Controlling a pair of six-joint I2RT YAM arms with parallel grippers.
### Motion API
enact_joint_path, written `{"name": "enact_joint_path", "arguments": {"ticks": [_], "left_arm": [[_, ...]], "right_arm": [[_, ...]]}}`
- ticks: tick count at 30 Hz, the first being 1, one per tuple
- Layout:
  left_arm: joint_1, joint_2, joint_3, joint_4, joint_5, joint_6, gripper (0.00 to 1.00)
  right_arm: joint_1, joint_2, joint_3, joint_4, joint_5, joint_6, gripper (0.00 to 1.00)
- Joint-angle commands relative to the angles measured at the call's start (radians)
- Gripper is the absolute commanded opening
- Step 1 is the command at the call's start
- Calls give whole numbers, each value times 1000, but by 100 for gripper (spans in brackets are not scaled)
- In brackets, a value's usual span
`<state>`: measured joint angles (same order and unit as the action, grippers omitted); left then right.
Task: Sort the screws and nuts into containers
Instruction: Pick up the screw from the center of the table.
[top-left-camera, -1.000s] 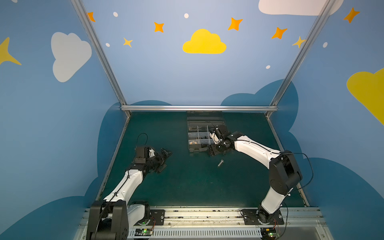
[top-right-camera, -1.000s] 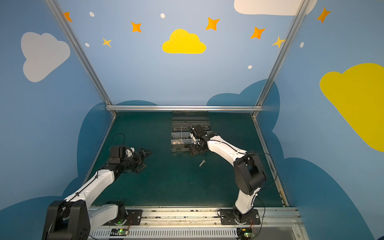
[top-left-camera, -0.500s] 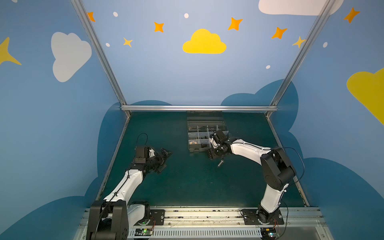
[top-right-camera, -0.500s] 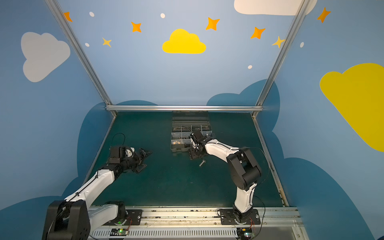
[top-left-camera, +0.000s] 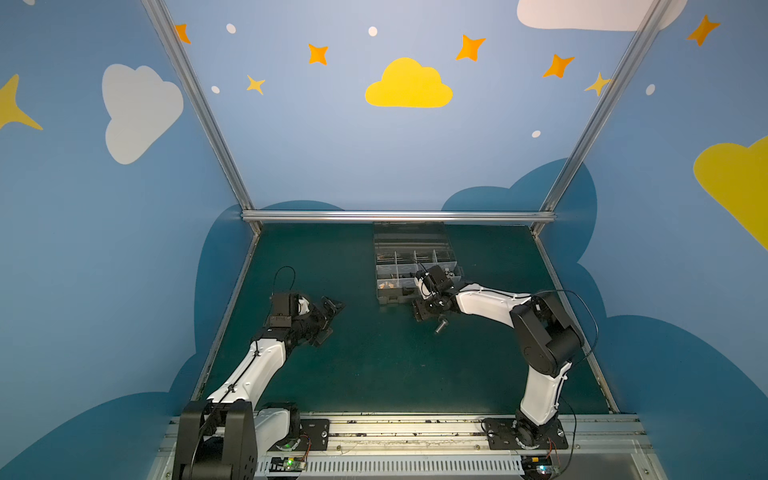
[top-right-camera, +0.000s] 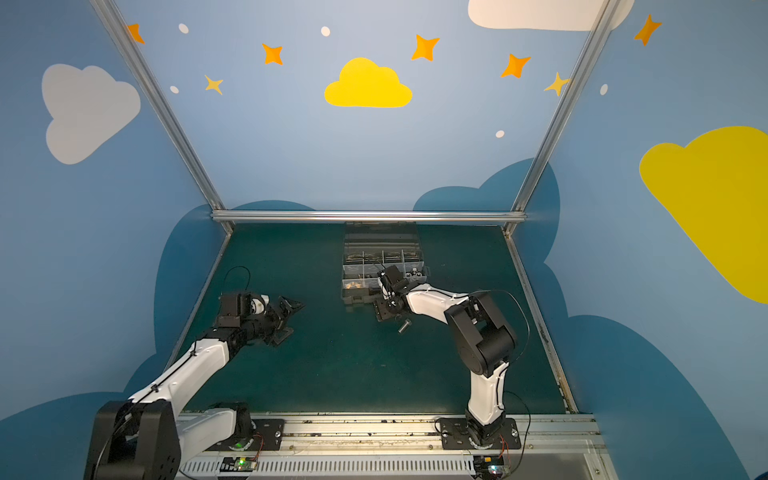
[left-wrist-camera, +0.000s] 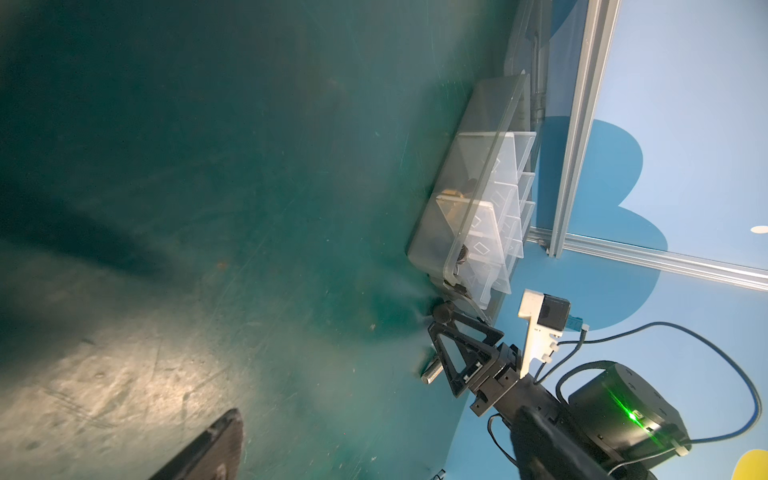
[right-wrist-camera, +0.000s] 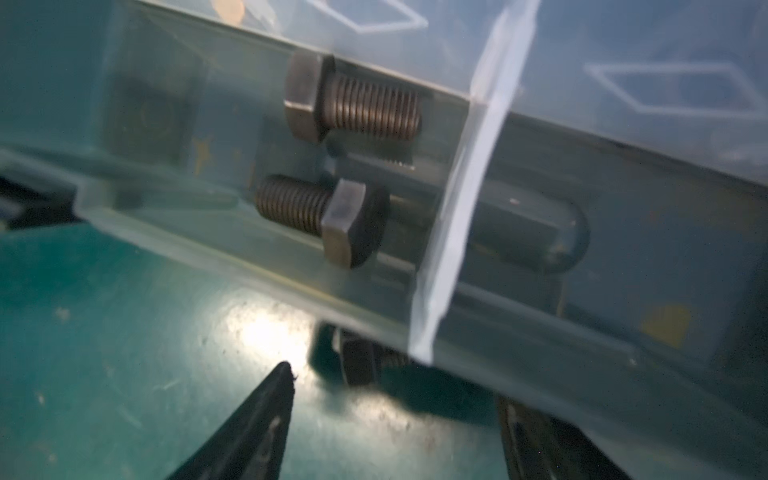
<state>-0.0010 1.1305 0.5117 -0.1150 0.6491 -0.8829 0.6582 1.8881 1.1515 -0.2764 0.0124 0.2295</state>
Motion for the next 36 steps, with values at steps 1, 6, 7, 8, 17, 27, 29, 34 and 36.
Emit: {"name": "enact_joint_path", "arguments": {"ticks": [1, 6, 7, 8, 17, 27, 29, 34, 36], "left_arm": [[3, 8, -6, 0, 3, 13, 100], [4, 8, -6, 0, 1, 12, 100], [4, 8, -6, 0, 2, 13, 100], [4, 9, -6, 0, 2, 13, 100], [3, 6, -9, 0, 1, 13, 100], [4, 7, -8, 1, 1, 14, 100], [4, 6, -10, 2, 1, 12, 100], [5, 8, -10, 5, 3, 13, 100], [3, 9, -10, 6, 3, 13, 100]], "right_arm": [[11, 37, -8, 35, 10, 10, 74], [20, 63, -1, 43, 28, 6, 74], [21, 68, 0, 43, 32, 4, 74], [23, 73, 1, 43, 35, 2, 74], [47, 92, 0, 57, 46, 6, 73], [73, 97, -7, 66, 78, 16, 61], [75, 93, -8, 65, 81, 18, 58], [75, 80, -12, 59, 84, 21, 40], [77, 71, -12, 53, 81, 20, 32]]}}
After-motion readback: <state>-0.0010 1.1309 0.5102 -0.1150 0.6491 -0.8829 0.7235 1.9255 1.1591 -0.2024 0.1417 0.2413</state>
